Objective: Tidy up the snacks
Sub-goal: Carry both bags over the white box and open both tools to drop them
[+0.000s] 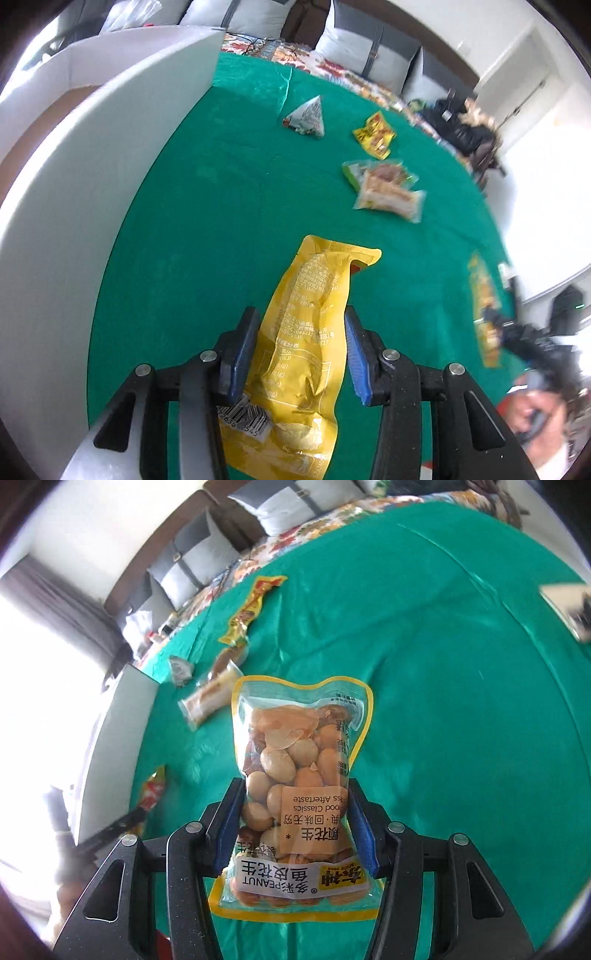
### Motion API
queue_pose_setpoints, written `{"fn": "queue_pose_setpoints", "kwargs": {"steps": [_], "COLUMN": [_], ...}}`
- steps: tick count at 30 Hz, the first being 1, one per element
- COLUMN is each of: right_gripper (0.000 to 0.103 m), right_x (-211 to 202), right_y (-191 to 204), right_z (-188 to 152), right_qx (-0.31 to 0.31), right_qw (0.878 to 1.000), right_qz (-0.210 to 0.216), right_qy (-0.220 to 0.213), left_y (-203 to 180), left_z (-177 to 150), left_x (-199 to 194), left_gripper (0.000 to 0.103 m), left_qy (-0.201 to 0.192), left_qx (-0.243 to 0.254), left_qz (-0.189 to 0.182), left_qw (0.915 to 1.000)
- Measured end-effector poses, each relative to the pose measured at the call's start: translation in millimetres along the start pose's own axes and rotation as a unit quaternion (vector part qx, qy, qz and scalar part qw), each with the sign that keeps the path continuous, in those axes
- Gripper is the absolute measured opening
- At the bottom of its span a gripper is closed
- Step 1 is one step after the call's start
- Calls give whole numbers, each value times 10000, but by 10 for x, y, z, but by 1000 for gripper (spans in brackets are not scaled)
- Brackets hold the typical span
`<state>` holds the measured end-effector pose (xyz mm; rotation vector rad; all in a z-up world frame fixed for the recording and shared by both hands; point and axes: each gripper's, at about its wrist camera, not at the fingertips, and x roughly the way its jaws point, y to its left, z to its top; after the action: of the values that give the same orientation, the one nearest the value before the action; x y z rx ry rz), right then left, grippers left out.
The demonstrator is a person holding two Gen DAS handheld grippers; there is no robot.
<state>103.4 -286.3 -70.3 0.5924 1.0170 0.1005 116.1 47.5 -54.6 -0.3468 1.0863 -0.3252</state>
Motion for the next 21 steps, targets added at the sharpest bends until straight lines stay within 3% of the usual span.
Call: {"fn": "queue_pose_setpoints", "kwargs": {"steps": [3, 5, 9, 14, 18, 20, 21], "right_gripper": [56, 56, 56, 57, 58, 67, 68], "right_x": [-22, -82, -149, -31, 276, 467, 550], "right_y": [285, 726, 1801, 3241, 3992, 4138, 4169], "right_z": [-47, -31, 38, -84, -316, -433, -487], "right_qx": [-115, -499, -1282, -2230, -2775, -2816, -2851], "right_qw": [9998, 9982, 9855, 9561, 9402, 9390, 9385], "right_qz": [141, 345, 1105, 1902, 1972, 1936, 1881], "right_qy": [53, -29, -142, -15, 140, 384, 510], "left_y": [17, 68, 349, 990, 1559, 1772, 1848], "left_z": [-18, 36, 167, 286, 275, 216, 153], "left_x": [-461, -837, -1504, -2070, -2132, -2054, -2008], "left_gripper": [44, 44, 44, 45, 47, 61, 75], "left_qy": [-262, -546, -1110, -1649, -1680, -1569, -1532], "left_qx": [-151, -257, -352, -558, -911, -1055, -1109], "left_qz": [-447, -634, -543, 493, 1492, 2045, 2206], "left_qw": [9985, 9962, 9917, 9835, 9701, 9604, 9569]}}
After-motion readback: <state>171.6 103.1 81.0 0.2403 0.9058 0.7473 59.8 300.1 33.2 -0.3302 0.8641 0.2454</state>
